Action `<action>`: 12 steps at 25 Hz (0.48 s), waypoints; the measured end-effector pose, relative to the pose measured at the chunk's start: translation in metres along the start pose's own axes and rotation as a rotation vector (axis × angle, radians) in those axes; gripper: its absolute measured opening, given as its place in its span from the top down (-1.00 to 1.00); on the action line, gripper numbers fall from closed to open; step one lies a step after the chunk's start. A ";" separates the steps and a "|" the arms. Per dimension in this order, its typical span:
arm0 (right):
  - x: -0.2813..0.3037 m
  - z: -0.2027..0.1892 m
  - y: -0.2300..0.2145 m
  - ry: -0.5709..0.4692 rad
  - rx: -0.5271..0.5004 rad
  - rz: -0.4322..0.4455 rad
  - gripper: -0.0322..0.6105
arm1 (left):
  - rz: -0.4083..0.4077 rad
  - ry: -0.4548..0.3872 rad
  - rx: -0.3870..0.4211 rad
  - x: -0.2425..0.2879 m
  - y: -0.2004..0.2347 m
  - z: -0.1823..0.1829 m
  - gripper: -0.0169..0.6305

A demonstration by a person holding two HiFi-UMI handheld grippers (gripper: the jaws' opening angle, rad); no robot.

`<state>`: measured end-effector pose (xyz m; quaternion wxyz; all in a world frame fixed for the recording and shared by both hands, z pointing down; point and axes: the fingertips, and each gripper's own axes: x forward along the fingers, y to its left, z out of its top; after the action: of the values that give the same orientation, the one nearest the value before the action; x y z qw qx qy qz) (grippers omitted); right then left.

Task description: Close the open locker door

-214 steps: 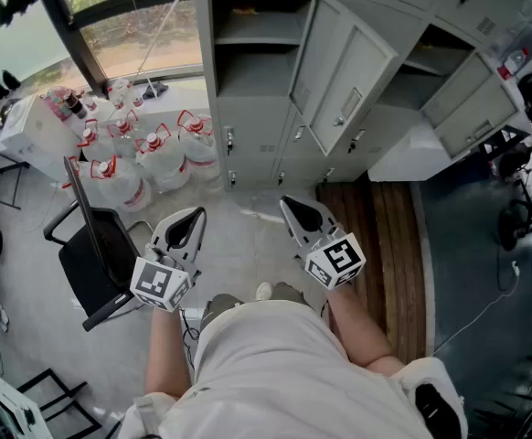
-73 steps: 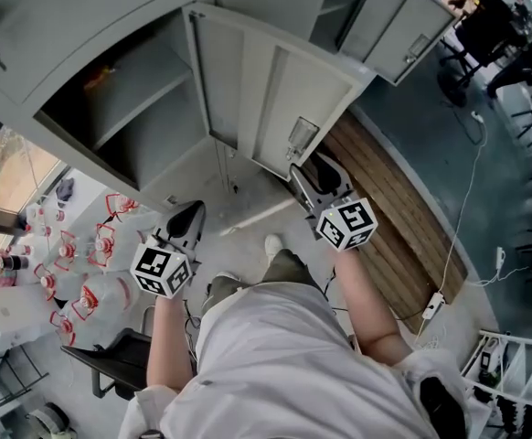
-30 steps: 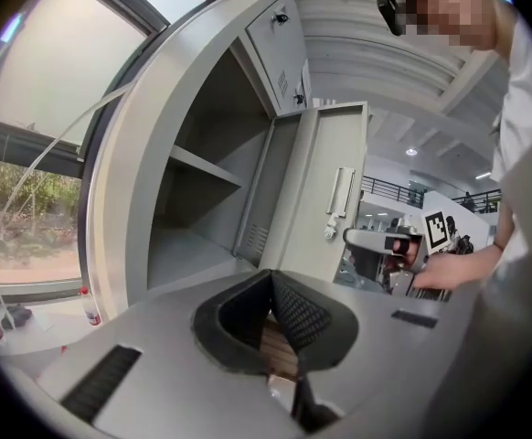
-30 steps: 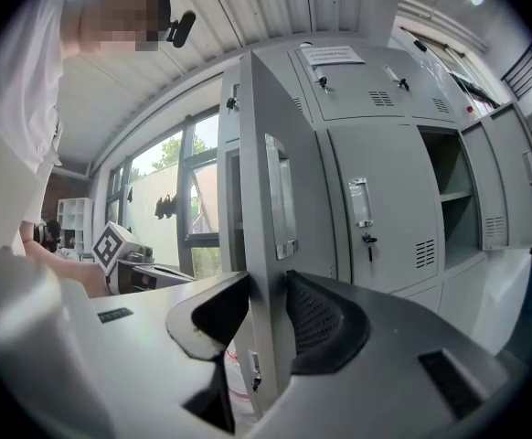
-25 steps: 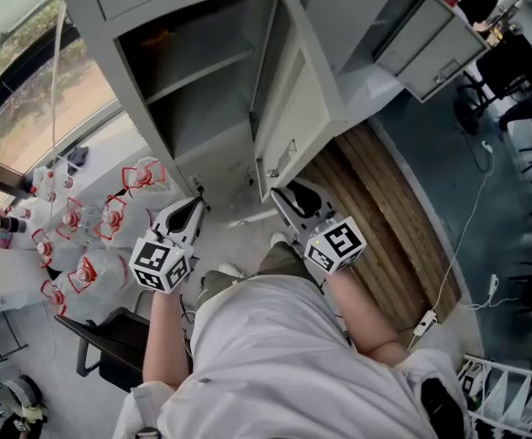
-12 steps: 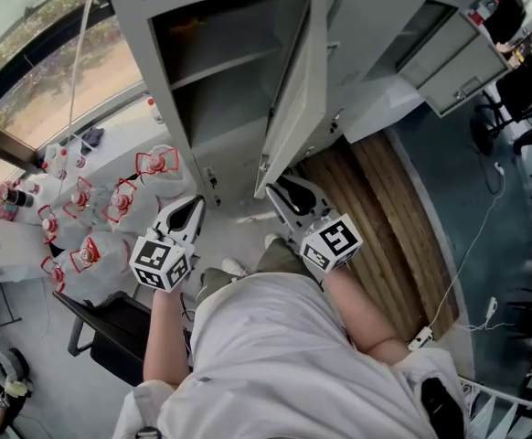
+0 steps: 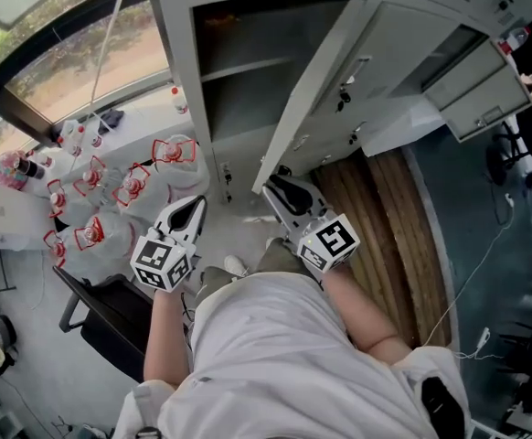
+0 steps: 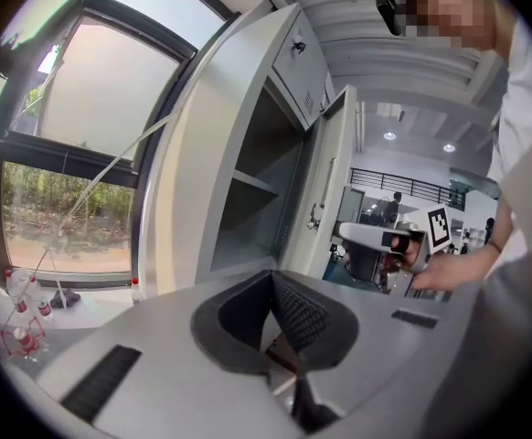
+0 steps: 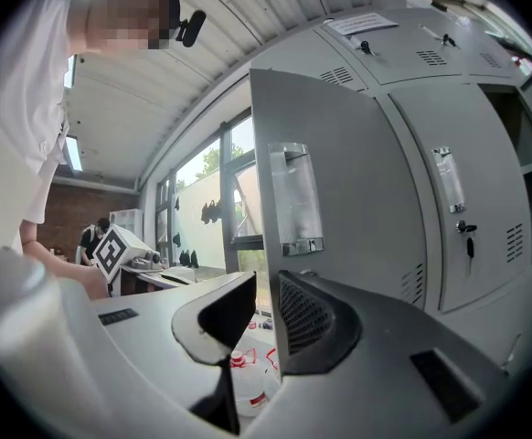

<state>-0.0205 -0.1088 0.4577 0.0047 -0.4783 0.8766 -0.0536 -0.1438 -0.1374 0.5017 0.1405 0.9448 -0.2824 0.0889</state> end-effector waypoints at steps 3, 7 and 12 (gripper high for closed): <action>0.009 -0.001 0.003 0.001 0.002 0.037 0.65 | 0.030 -0.004 -0.007 -0.007 0.006 0.000 0.94; 0.022 -0.001 0.007 0.003 0.005 0.078 0.68 | 0.069 -0.005 -0.017 -0.016 0.014 -0.003 0.94; 0.037 -0.002 0.002 0.009 0.010 0.125 0.68 | 0.122 -0.012 -0.031 -0.022 0.022 -0.002 0.94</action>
<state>-0.0425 -0.1386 0.4608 0.0064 -0.4223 0.9045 -0.0597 -0.1744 -0.1433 0.5030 0.1476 0.9240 -0.3418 0.0870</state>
